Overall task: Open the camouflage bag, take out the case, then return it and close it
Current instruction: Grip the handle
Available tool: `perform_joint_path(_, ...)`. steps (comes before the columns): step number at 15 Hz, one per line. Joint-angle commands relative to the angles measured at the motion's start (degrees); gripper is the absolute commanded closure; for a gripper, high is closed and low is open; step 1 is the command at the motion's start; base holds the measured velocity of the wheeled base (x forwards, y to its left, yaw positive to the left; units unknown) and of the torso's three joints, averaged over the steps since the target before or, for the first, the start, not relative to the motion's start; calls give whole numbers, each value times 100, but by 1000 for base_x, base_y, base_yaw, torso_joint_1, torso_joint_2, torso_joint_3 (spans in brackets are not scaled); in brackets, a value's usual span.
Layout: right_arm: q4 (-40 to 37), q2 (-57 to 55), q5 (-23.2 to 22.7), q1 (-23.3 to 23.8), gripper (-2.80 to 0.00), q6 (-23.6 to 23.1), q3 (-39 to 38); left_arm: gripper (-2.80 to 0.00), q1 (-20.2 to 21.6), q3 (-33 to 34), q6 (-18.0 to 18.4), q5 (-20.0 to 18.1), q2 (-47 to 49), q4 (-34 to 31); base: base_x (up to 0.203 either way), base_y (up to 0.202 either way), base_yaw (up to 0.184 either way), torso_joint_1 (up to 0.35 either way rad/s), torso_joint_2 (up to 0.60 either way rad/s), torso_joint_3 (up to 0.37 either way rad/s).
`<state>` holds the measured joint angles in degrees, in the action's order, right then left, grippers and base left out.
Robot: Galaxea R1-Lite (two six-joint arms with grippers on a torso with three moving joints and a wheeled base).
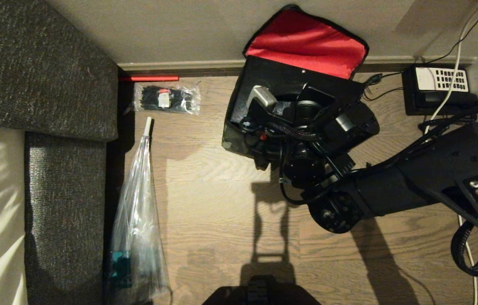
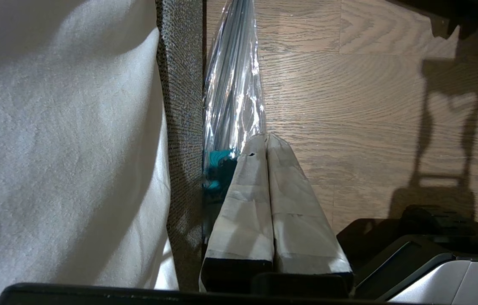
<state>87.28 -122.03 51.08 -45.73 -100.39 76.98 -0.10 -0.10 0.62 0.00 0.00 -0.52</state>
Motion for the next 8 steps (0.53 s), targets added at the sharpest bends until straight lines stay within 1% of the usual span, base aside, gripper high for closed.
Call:
perform_joint_path(1,38,-190,27,9,0,-47,-23,0,1,1,-1,0,-5,0,0,0,0,0,0,0)
perform_joint_path(4,38,-510,25,80,0,240,-35,0,1,1,-1,0,0,0,0,0,0,0,0,0)
perform_joint_path(8,38,-837,25,197,0,457,-13,0,1,1,-1,0,0,0,0,0,0,0,0,0)
